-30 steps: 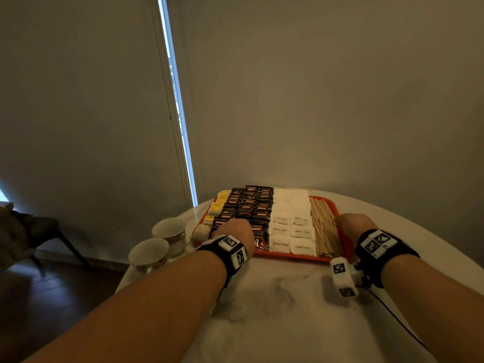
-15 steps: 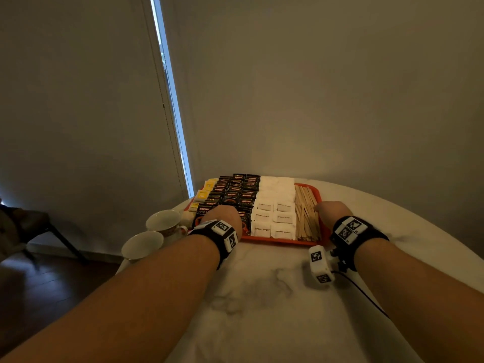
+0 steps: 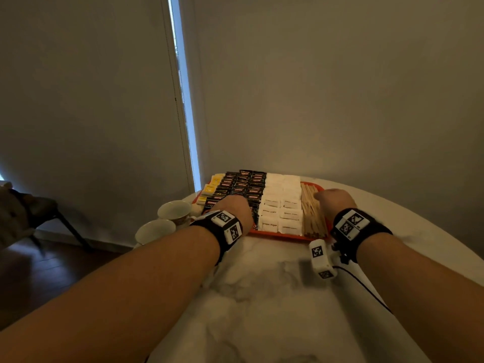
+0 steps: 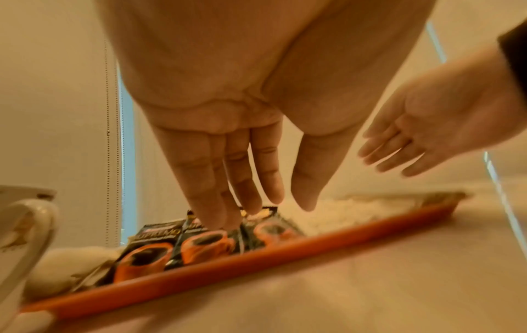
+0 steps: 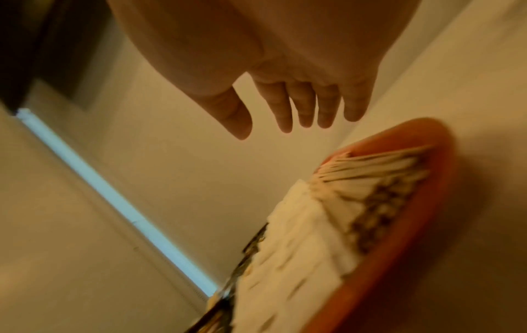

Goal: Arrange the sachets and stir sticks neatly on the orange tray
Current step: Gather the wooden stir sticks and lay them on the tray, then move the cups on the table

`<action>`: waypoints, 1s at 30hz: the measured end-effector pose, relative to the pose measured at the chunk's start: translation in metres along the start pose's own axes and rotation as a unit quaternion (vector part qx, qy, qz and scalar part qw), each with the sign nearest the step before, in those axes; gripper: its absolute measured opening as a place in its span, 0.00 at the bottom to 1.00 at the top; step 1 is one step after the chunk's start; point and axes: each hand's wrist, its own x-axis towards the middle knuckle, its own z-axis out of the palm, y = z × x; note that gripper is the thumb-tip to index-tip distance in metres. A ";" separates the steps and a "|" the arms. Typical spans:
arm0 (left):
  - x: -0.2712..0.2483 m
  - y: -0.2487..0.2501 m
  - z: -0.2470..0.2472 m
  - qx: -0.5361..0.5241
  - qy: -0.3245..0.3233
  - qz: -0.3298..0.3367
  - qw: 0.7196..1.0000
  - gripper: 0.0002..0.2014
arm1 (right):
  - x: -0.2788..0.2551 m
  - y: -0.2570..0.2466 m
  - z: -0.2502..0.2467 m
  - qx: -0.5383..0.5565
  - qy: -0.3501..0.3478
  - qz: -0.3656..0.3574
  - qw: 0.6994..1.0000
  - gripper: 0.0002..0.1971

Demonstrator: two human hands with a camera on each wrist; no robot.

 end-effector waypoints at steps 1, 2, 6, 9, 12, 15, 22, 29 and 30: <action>-0.008 -0.001 -0.006 -0.040 0.016 0.007 0.999 0.11 | -0.008 -0.008 0.004 0.026 0.012 -0.024 0.999 0.16; -0.018 -0.005 -0.012 -0.081 0.040 0.023 0.996 0.09 | -0.017 -0.016 0.010 0.057 0.015 -0.052 0.997 0.14; -0.063 -0.051 -0.034 -0.239 0.158 0.049 0.957 0.12 | -0.060 -0.050 0.043 0.102 -0.113 -0.116 0.981 0.05; -0.096 -0.107 -0.043 -0.330 0.278 0.009 0.902 0.12 | -0.089 -0.070 0.076 0.073 -0.226 -0.138 0.961 0.07; -0.128 -0.158 -0.039 -0.372 0.331 -0.048 0.866 0.13 | -0.109 -0.081 0.113 0.019 -0.284 -0.143 0.948 0.07; -0.150 -0.194 -0.021 -0.394 0.274 -0.070 0.875 0.19 | -0.125 -0.092 0.141 -0.018 -0.321 -0.122 0.939 0.09; -0.160 -0.220 0.015 -0.335 0.110 -0.086 0.932 0.36 | -0.142 -0.109 0.177 -0.066 -0.290 -0.115 0.948 0.12; -0.147 -0.209 0.022 -0.314 0.074 -0.127 0.938 0.39 | -0.144 -0.113 0.189 -0.059 -0.300 -0.047 0.951 0.17; -0.145 -0.206 0.023 -0.301 0.075 -0.130 0.942 0.38 | -0.144 -0.112 0.191 -0.064 -0.296 -0.055 0.952 0.16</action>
